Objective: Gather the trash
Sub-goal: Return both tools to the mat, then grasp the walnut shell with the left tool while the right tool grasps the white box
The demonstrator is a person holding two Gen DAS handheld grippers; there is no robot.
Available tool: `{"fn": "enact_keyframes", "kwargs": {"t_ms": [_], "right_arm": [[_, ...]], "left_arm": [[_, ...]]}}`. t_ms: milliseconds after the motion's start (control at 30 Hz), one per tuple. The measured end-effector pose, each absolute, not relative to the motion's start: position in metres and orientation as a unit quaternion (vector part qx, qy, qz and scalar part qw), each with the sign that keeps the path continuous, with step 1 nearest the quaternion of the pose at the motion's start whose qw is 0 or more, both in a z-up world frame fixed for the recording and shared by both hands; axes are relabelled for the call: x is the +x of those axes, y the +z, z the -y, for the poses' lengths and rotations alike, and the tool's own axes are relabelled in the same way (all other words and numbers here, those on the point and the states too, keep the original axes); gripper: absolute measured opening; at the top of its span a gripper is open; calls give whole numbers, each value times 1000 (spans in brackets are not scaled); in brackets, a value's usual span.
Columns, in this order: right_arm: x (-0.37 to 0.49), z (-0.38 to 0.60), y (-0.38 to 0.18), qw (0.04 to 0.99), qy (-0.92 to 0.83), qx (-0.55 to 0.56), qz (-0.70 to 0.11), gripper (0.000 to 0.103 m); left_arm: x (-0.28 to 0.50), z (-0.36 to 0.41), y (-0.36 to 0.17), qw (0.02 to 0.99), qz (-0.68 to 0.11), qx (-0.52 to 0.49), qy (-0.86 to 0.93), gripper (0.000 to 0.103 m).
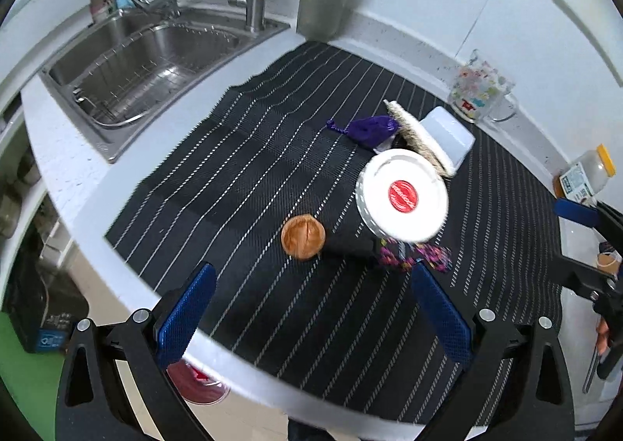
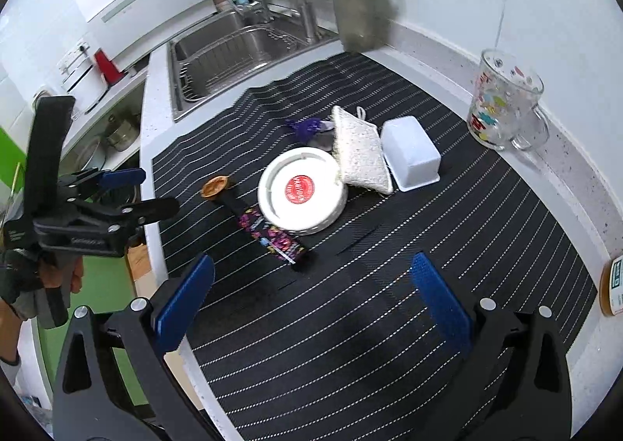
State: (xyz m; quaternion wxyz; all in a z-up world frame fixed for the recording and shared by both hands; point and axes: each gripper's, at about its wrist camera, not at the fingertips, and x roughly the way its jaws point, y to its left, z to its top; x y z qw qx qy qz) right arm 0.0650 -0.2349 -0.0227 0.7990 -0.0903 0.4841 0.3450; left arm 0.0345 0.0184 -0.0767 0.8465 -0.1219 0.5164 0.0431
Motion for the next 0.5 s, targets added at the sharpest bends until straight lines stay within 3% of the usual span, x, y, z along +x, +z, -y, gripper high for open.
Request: {"fn": "enact_keyframes", "kwargs": {"t_ms": [300, 367, 500], "right_arm": [[92, 227, -44, 793, 332, -81, -504, 100], [96, 225, -46, 792, 332, -80, -506, 100], [103, 224, -48, 791, 334, -74, -508, 100]], "left_arm": [[73, -34, -115, 823, -548, -143, 49, 96], [75, -34, -119, 820, -552, -147, 45, 90], [76, -32, -125, 815, -559, -148, 43, 69]]}}
